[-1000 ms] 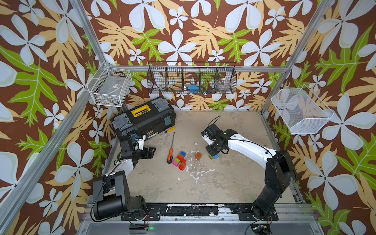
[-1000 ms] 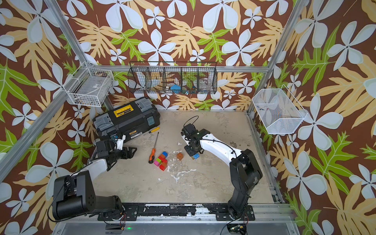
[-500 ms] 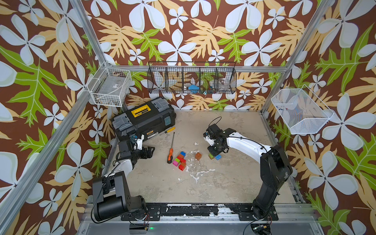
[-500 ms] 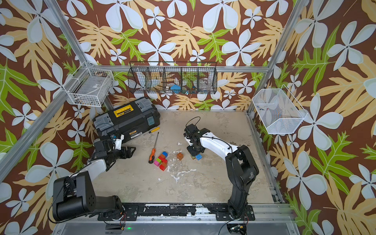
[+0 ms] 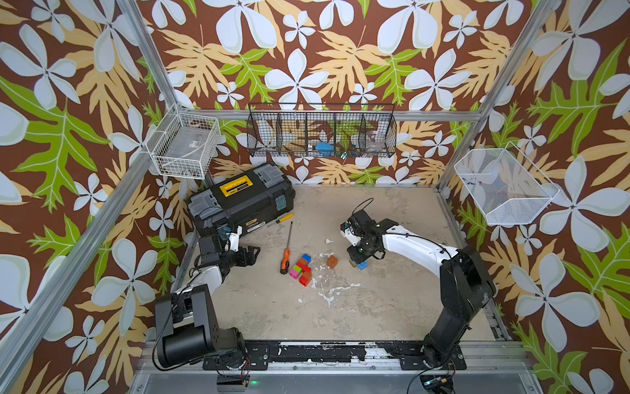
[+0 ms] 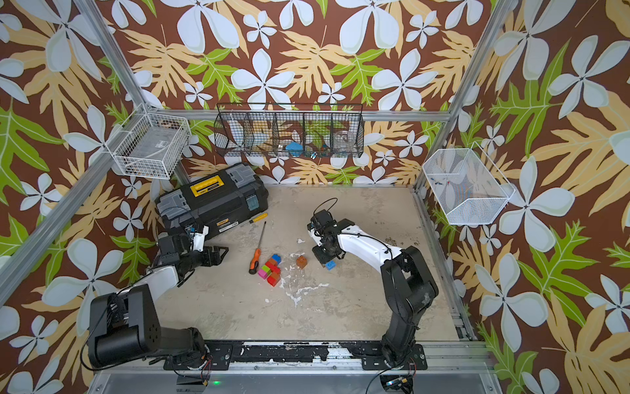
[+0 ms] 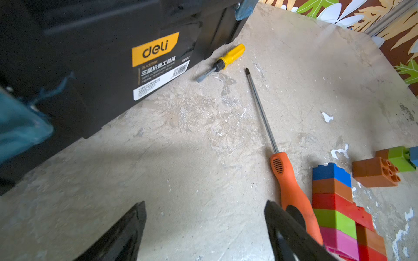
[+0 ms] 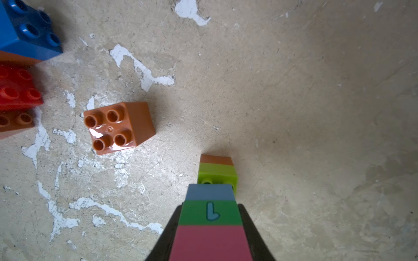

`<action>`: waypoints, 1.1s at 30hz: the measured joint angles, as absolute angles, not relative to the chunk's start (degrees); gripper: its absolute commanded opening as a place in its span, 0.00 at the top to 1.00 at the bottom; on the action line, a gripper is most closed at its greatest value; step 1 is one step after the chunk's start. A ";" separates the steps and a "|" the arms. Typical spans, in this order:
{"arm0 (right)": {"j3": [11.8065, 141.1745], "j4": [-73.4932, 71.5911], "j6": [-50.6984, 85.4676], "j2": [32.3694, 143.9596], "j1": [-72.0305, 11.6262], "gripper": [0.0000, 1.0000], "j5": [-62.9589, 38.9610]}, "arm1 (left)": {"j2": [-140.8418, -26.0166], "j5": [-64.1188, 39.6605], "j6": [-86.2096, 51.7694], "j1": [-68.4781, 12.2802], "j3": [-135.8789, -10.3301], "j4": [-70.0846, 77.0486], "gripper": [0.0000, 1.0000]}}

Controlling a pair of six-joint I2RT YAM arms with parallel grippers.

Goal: Assemble the letter h with lego
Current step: Assemble the lego brick with the lego brick.

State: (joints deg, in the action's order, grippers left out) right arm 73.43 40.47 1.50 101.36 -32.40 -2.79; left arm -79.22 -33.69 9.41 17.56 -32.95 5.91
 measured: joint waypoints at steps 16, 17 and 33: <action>71.46 38.98 3.16 100.07 -30.92 0.75 -2.26 | -80.71 -34.79 9.65 17.58 -33.58 5.30 0.14; 71.40 38.87 3.20 100.05 -30.81 0.75 -2.15 | -80.77 -34.81 9.74 17.58 -33.61 5.32 0.14; 71.61 37.28 4.25 101.01 -30.81 0.75 -4.45 | -81.87 -36.16 10.28 17.98 -34.11 4.89 0.14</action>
State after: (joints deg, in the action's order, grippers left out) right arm 71.61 37.28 4.25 101.01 -30.81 -4.45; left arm -81.87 -36.16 10.28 17.98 -34.11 4.89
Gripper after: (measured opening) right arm 0.348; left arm 0.859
